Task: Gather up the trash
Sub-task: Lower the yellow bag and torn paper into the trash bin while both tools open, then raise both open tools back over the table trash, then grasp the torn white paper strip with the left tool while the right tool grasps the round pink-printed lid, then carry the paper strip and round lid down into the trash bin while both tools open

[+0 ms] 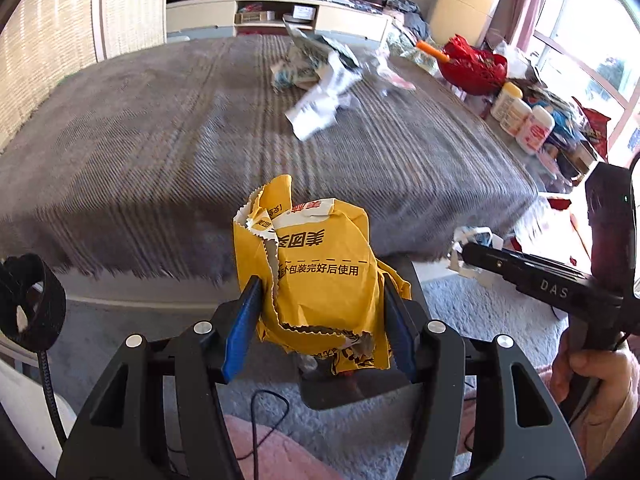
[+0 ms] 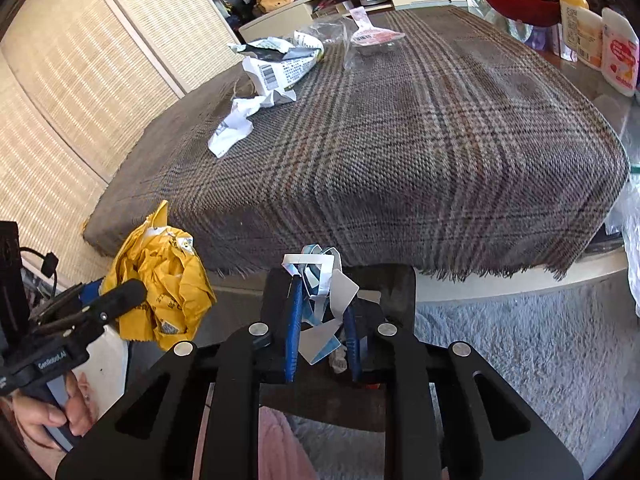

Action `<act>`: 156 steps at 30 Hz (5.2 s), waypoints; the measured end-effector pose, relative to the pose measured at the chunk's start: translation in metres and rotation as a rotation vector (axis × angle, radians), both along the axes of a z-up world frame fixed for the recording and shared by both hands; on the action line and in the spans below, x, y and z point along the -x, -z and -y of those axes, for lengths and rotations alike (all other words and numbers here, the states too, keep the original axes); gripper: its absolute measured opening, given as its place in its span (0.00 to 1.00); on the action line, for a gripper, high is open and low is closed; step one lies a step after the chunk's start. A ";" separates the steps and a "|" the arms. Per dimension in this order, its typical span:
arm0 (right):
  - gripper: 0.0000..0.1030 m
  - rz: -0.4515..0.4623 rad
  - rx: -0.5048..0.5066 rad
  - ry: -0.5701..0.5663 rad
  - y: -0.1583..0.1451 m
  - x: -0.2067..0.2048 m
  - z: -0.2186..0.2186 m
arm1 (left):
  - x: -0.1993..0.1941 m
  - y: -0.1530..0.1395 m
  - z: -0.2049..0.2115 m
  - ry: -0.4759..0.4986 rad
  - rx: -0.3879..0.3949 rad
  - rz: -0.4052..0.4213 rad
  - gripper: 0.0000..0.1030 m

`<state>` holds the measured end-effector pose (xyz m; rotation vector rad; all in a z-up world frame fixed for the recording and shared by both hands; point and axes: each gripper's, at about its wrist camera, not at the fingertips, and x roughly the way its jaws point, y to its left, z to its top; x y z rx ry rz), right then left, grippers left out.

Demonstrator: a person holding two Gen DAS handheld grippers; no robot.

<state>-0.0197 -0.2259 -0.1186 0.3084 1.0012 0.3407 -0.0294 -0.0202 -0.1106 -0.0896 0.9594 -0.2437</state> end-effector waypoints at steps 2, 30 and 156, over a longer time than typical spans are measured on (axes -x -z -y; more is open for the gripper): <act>0.20 -0.022 -0.002 0.005 0.008 0.005 0.002 | 0.004 0.011 0.007 0.011 0.004 -0.021 0.53; 0.22 -0.161 0.008 0.015 0.058 -0.008 -0.005 | -0.008 0.111 0.052 0.085 -0.016 -0.195 0.57; 0.14 -0.039 0.064 0.113 -0.048 -0.059 0.052 | -0.056 0.005 0.032 0.123 -0.030 -0.071 0.07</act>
